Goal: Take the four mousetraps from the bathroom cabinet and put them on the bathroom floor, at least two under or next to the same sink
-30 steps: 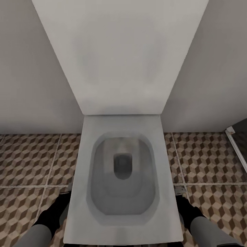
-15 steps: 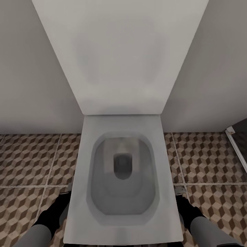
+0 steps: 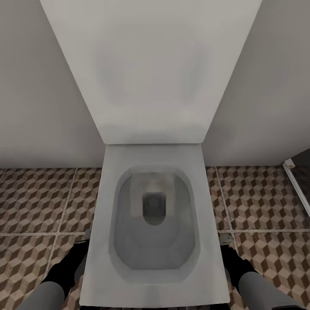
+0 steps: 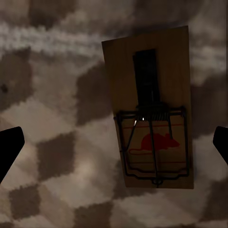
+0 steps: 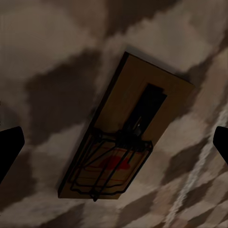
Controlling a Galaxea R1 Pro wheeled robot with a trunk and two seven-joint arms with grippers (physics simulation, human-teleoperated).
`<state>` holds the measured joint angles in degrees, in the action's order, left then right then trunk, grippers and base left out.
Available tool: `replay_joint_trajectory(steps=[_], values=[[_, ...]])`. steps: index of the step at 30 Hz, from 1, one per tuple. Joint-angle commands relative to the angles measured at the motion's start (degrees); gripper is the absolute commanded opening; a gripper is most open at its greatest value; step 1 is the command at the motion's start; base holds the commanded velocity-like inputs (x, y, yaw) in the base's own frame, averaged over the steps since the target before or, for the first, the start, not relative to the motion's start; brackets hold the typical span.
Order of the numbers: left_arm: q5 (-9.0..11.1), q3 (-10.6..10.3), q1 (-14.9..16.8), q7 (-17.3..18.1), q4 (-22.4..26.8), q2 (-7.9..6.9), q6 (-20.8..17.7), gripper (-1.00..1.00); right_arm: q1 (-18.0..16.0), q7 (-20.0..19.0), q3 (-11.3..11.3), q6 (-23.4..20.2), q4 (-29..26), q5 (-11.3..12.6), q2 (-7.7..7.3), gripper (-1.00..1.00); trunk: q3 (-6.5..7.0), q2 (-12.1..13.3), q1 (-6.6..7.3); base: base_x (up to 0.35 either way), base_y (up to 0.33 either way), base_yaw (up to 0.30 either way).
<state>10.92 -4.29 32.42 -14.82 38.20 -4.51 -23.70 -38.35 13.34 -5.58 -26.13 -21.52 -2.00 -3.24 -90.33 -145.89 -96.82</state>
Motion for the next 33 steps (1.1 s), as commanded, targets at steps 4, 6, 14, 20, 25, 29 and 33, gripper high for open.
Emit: replay_joint_trajectory(steps=[4, 6, 14, 20, 25, 29, 33], values=[[0.6, -0.4, 0.01, -0.52, 0.09, -0.15, -0.21, 1.0, 0.0, 0.1, -0.4, -0.5, -0.1, -0.2, -0.06, 1.0, -0.03, -0.01, 0.01, 0.0, 0.0, 0.0], [0.6, -0.38, 0.01, -0.5, 0.09, -0.19, -0.21, 1.0, 0.0, 0.1, -0.4, -0.49, -0.1, -0.2, -0.04, 1.0, -0.03, -0.01, 0.01, 0.0, 0.0, 0.0], [0.65, -0.37, 0.01, -0.43, 0.17, -0.24, -0.28, 1.0, 0.01, 0.1, -0.4, -0.43, -0.1, -0.2, -0.02, 1.0, -0.03, -0.01, 0.01, -0.156, 0.0, 0.0], [0.64, -0.36, 0.01, -0.52, 0.2, -0.23, -0.29, 1.0, 0.03, 0.1, -0.4, -0.42, -0.1, -0.2, -0.02, 1.0, -0.03, -0.01, 0.01, -0.317, 0.0, 0.0], [0.63, -0.36, 0.01, -0.55, 0.2, -0.23, -0.29, 1.0, -0.01, 0.1, -0.4, -0.42, -0.1, -0.2, -0.05, 1.0, -0.03, -0.01, 0.01, -0.34, 0.0, 0.0], [0.63, -0.36, 0.01, -0.56, 0.2, -0.23, -0.29, 1.0, -0.02, 0.1, -0.4, -0.42, -0.1, -0.2, -0.09, 1.0, -0.03, -0.01, 0.01, -0.345, 0.0, 0.0], [0.63, -0.36, 0.01, -0.56, 0.2, -0.23, -0.29, 1.0, 0.01, 0.1, -0.4, -0.42, -0.1, -0.2, -0.08, 1.0, -0.03, -0.01, 0.01, -0.346, 0.0, 0.0]])
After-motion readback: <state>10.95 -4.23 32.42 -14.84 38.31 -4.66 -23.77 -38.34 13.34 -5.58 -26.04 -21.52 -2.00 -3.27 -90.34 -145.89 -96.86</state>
